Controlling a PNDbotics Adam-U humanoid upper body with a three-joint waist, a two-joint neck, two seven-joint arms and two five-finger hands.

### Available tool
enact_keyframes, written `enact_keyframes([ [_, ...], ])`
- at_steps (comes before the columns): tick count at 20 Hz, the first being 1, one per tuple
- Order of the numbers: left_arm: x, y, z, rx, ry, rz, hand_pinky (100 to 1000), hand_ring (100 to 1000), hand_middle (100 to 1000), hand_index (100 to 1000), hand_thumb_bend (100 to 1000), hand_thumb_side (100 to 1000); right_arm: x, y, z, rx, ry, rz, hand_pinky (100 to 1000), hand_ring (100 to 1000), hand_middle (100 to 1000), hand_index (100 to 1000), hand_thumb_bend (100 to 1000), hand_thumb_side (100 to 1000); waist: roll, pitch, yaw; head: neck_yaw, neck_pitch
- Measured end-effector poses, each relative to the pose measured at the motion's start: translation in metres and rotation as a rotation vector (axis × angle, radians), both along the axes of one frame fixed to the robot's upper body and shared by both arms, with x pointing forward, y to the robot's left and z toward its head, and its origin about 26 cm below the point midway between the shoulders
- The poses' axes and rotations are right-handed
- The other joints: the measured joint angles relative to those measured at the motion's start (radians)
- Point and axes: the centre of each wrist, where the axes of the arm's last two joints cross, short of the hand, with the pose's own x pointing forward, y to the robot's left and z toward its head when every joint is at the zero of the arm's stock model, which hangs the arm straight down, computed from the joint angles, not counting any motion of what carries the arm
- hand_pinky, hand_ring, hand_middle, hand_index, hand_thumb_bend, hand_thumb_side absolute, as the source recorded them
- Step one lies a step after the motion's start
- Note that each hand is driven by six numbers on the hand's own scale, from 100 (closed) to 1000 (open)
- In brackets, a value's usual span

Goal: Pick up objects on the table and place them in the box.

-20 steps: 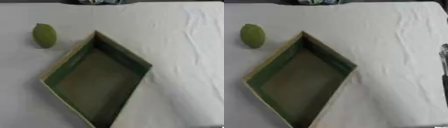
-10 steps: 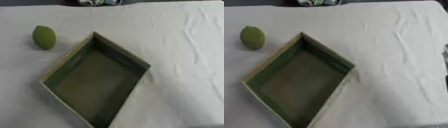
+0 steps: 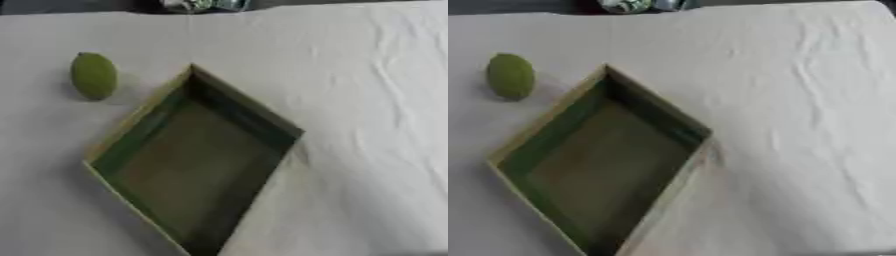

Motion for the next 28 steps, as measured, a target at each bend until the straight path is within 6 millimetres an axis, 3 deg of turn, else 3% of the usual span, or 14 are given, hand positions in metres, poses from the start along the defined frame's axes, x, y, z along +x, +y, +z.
enact_keyframes([
  [4,0.015,0.001,-0.01,0.032,0.093,-0.013,861,815,793,913,100,514,0.0,0.001,0.0,-0.002,0.005,0.01,802,625,586,723,100,514,0.0,-0.002,-0.002,0.006,0.0],
  [12,0.036,-0.008,-0.033,0.147,0.277,-0.078,930,869,835,917,100,427,0.001,0.002,0.002,-0.005,0.001,0.021,802,625,586,723,100,508,0.0,0.005,-0.011,-0.017,0.004],
  [23,0.064,-0.032,-0.023,0.299,0.441,-0.198,955,890,856,929,100,343,0.002,0.005,0.004,-0.008,-0.003,0.038,803,625,585,723,100,510,-0.008,0.012,-0.02,0.005,0.009],
  [28,0.077,-0.046,-0.026,0.358,0.512,-0.234,958,895,859,935,135,372,0.002,0.005,0.004,-0.008,0.0,0.044,804,626,585,723,100,511,-0.007,0.012,-0.022,0.019,0.009],
])
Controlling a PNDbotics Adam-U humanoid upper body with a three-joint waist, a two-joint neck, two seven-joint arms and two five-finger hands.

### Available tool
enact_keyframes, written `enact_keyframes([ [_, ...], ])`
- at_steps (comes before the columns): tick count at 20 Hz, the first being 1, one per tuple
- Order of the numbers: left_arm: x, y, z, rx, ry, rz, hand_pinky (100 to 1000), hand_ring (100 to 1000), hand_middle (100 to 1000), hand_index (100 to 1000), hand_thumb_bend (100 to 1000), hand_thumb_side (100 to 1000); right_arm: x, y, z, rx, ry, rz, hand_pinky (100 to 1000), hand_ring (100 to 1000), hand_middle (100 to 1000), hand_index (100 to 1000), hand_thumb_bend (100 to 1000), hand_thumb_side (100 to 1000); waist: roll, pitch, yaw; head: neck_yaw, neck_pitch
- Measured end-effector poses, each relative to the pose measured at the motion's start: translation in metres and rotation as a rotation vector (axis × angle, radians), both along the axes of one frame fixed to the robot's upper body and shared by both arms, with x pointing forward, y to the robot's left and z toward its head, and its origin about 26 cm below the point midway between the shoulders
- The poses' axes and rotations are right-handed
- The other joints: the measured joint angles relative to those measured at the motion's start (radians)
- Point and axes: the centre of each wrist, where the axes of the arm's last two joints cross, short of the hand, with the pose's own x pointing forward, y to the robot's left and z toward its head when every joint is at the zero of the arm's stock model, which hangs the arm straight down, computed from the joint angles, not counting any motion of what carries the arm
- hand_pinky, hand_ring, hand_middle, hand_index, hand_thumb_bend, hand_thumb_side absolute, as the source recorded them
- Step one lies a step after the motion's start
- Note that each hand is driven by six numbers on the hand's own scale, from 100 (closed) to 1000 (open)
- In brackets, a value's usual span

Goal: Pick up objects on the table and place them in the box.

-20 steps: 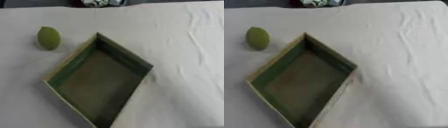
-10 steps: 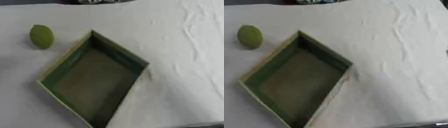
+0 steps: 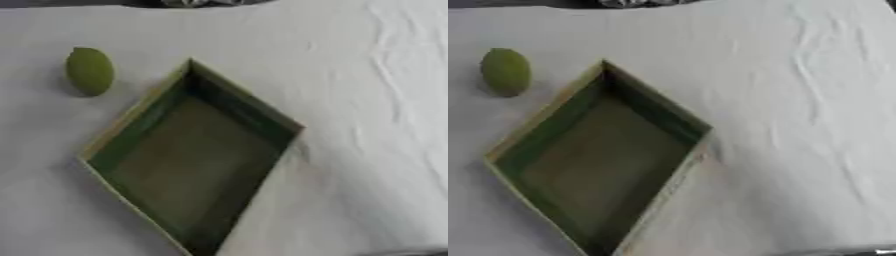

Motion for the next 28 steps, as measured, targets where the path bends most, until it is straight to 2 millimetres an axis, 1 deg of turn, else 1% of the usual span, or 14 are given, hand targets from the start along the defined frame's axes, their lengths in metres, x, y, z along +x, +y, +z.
enact_keyframes([
  [5,0.011,-0.014,-0.002,0.024,0.024,-0.037,956,896,864,936,138,397,0.001,0.001,0.001,0.001,-0.003,0.008,804,625,585,723,100,513,0.0,0.0,-0.002,0.002,0.0],
  [7,0.015,-0.02,0.0,0.031,0.026,-0.051,955,895,864,935,126,404,0.001,0.001,0.002,0.002,-0.003,0.011,803,625,585,723,100,513,0.0,0.0,-0.003,0.003,0.0],
  [12,0.025,-0.034,0.001,0.028,0.029,-0.077,951,893,865,936,101,411,0.001,0.002,0.003,0.005,-0.008,0.017,803,625,585,723,100,516,-0.001,0.0,-0.007,0.007,0.0],
  [17,0.035,-0.052,0.006,0.014,0.016,-0.11,948,891,865,936,100,409,0.001,0.003,0.005,0.007,-0.015,0.024,803,625,585,723,100,517,0.0,0.004,-0.016,0.012,0.0],
  [21,0.037,-0.055,0.006,0.006,0.018,-0.113,948,891,865,936,100,409,0.002,0.003,0.006,0.007,-0.018,0.026,803,625,585,723,100,517,0.0,0.005,-0.016,0.015,0.0],
  [22,0.037,-0.055,0.006,0.004,0.019,-0.113,944,922,902,940,100,236,0.002,0.003,0.006,0.007,-0.018,0.026,804,625,585,723,100,517,0.0,0.005,-0.016,0.015,0.0],
  [23,0.037,-0.055,0.006,-0.001,0.017,-0.114,945,926,907,941,109,205,0.002,0.003,0.006,0.008,-0.018,0.026,804,625,585,723,100,517,0.0,0.007,-0.018,0.015,-0.002],
  [25,0.038,-0.056,0.005,-0.03,0.007,-0.117,945,926,904,943,120,203,0.002,0.004,0.005,0.011,-0.018,0.027,805,626,585,722,100,516,0.0,0.014,-0.025,0.015,-0.01],
  [28,0.04,-0.063,0.005,-0.056,-0.014,-0.123,947,929,907,944,108,220,0.002,0.004,0.005,0.014,-0.018,0.028,806,626,585,722,100,515,0.0,0.018,-0.027,0.016,-0.019],
])
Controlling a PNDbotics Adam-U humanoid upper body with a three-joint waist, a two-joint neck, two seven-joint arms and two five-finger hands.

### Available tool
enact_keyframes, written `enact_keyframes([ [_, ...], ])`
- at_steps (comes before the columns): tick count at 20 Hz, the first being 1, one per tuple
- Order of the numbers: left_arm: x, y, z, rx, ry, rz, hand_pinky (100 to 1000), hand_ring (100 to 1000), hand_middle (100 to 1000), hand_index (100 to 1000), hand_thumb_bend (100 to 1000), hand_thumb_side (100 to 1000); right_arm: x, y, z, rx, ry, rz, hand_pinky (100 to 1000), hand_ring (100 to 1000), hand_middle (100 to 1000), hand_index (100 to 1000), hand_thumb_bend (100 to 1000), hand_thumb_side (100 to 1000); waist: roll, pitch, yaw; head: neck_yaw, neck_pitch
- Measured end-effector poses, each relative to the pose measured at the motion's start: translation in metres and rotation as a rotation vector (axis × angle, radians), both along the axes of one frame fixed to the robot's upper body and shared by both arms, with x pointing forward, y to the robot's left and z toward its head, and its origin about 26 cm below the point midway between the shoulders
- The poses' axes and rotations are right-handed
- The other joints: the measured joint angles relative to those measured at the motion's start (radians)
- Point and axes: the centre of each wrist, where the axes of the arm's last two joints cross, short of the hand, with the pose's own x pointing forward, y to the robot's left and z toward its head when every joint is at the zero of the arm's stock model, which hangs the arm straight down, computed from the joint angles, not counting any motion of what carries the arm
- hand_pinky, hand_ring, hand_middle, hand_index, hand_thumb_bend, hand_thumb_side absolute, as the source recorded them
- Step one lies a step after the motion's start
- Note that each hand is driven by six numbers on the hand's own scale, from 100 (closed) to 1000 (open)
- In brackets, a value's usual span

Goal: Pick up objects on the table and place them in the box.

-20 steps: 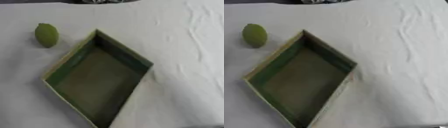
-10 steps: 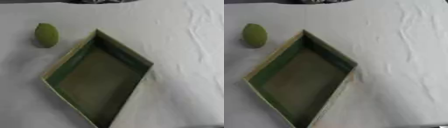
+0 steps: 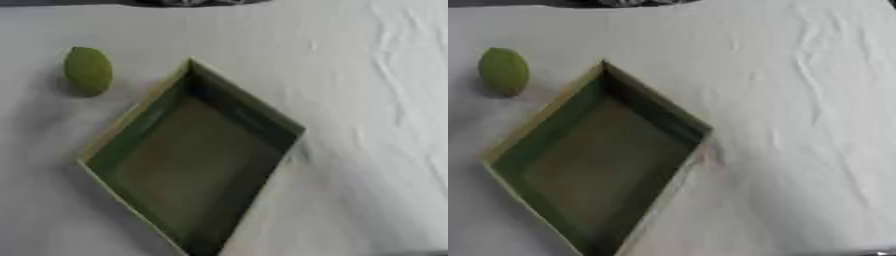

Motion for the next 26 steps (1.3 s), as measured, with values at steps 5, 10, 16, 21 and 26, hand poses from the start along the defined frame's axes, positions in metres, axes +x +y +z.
enact_keyframes([
  [5,0.006,-0.02,0.001,-0.005,-0.037,-0.027,953,939,916,942,100,317,0.0,0.0,0.0,0.001,0.0,0.0,808,626,585,722,100,519,0.001,0.005,0.0,0.013,-0.008],
  [10,0.014,-0.05,-0.003,-0.056,-0.048,-0.059,956,935,910,922,100,674,0.0,0.001,-0.001,0.012,0.003,0.0,809,626,585,722,100,525,0.002,0.005,0.014,0.036,-0.008],
  [16,0.023,-0.074,-0.018,-0.157,-0.035,-0.02,968,945,914,927,100,653,0.0,0.0,-0.002,0.024,0.004,0.002,810,626,584,722,100,526,-0.009,0.004,0.025,0.092,-0.007],
  [21,0.025,-0.091,-0.018,-0.154,-0.049,0.027,971,947,916,931,100,635,0.0,0.001,-0.003,0.03,0.006,0.003,810,626,584,722,100,529,-0.012,0.002,0.034,0.116,0.001],
  [26,0.025,-0.114,-0.01,-0.139,-0.059,0.04,970,941,907,921,100,568,0.001,0.001,-0.004,0.037,0.008,0.007,811,626,584,721,100,531,-0.012,-0.001,0.034,0.117,0.011],
])
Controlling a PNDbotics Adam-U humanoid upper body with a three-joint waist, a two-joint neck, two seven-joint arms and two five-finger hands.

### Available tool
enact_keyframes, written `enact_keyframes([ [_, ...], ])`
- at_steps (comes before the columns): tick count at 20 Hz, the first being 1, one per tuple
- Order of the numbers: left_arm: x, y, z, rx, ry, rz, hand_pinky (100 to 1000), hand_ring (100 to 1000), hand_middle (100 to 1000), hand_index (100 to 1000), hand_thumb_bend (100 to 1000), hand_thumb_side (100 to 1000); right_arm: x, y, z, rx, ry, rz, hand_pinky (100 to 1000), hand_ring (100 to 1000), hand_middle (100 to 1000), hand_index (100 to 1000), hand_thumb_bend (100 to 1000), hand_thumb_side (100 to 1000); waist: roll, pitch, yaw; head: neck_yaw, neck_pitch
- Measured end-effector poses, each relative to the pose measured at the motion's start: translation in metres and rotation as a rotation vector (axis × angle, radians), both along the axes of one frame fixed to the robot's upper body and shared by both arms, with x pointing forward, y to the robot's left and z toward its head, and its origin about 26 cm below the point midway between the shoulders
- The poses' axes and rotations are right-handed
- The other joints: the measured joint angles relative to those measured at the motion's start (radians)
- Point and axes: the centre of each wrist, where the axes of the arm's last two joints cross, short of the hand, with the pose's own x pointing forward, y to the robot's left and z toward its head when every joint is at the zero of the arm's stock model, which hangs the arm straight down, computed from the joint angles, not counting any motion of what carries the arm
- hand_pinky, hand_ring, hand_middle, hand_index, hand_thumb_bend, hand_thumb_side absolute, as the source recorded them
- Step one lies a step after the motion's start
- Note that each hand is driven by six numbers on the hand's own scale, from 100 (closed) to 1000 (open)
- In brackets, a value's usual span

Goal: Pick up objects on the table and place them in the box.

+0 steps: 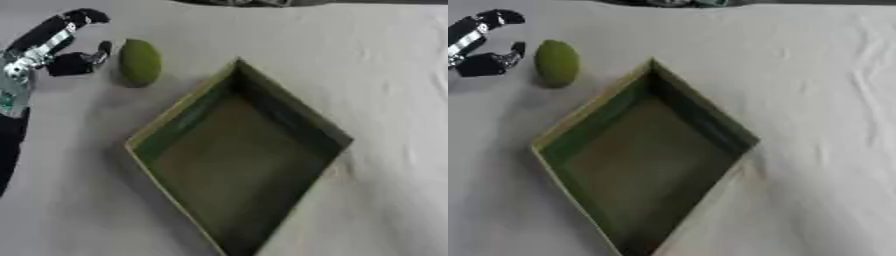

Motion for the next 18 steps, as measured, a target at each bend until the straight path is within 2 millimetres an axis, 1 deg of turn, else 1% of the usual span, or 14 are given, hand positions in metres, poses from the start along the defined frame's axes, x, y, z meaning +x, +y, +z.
enact_keyframes([
  [4,-0.002,-0.018,0.005,0.002,0.015,-0.024,976,946,911,917,100,590,0.0,0.0,0.0,0.002,0.001,0.0,811,626,584,721,100,531,-0.001,-0.001,-0.002,0.0,0.0],
  [6,-0.003,-0.024,0.006,0.004,0.031,-0.039,983,954,918,921,100,599,0.0,0.0,0.0,0.004,0.002,0.001,811,626,584,721,100,531,0.0,-0.003,-0.003,0.0,0.001],
  [7,-0.004,-0.026,0.007,0.006,0.038,-0.045,986,957,918,922,100,657,0.0,0.0,-0.001,0.006,0.003,0.001,812,626,584,721,100,531,0.0,-0.004,-0.004,0.0,0.005],
  [8,-0.004,-0.027,0.009,0.008,0.044,-0.048,990,961,919,925,114,756,0.0,0.001,-0.001,0.007,0.004,0.002,812,626,584,721,100,531,0.001,-0.007,-0.004,-0.001,0.008],
  [9,-0.005,-0.028,0.012,0.01,0.049,-0.05,992,963,920,927,134,790,0.0,0.001,-0.001,0.009,0.005,0.003,812,626,584,721,100,531,0.001,-0.009,-0.004,-0.001,0.009],
  [10,-0.006,-0.029,0.014,0.014,0.055,-0.052,996,969,923,931,163,834,0.0,0.001,-0.002,0.011,0.006,0.004,812,626,583,721,100,531,0.002,-0.009,-0.003,-0.002,0.009],
  [11,-0.007,-0.03,0.015,0.019,0.06,-0.052,1000,977,923,944,224,893,0.0,0.001,-0.002,0.011,0.007,0.005,812,625,583,720,100,531,0.002,-0.01,-0.002,-0.002,0.009],
  [13,-0.008,-0.032,0.017,0.042,0.078,-0.051,997,974,913,942,242,882,0.0,0.001,-0.002,0.012,0.008,0.006,812,625,583,720,100,531,0.004,-0.01,-0.004,-0.003,0.01],
  [14,-0.008,-0.033,0.017,0.055,0.087,-0.047,994,973,903,944,268,852,0.0,0.001,-0.002,0.012,0.009,0.006,812,625,582,720,100,531,0.006,-0.01,-0.007,-0.004,0.01],
  [15,-0.009,-0.034,0.018,0.069,0.095,-0.041,993,972,902,944,269,849,0.0,0.001,-0.002,0.012,0.01,0.007,812,625,582,720,100,531,0.007,-0.01,-0.01,-0.005,0.01],
  [17,-0.01,-0.034,0.02,0.09,0.107,-0.023,990,970,897,948,280,804,0.0,0.001,-0.001,0.012,0.01,0.007,813,624,582,719,100,531,0.007,-0.01,-0.014,-0.005,0.012],
  [18,-0.01,-0.034,0.02,0.102,0.113,-0.014,990,970,897,948,280,804,0.0,0.001,-0.001,0.013,0.01,0.008,813,624,582,719,100,531,0.007,-0.01,-0.016,-0.006,0.013],
])
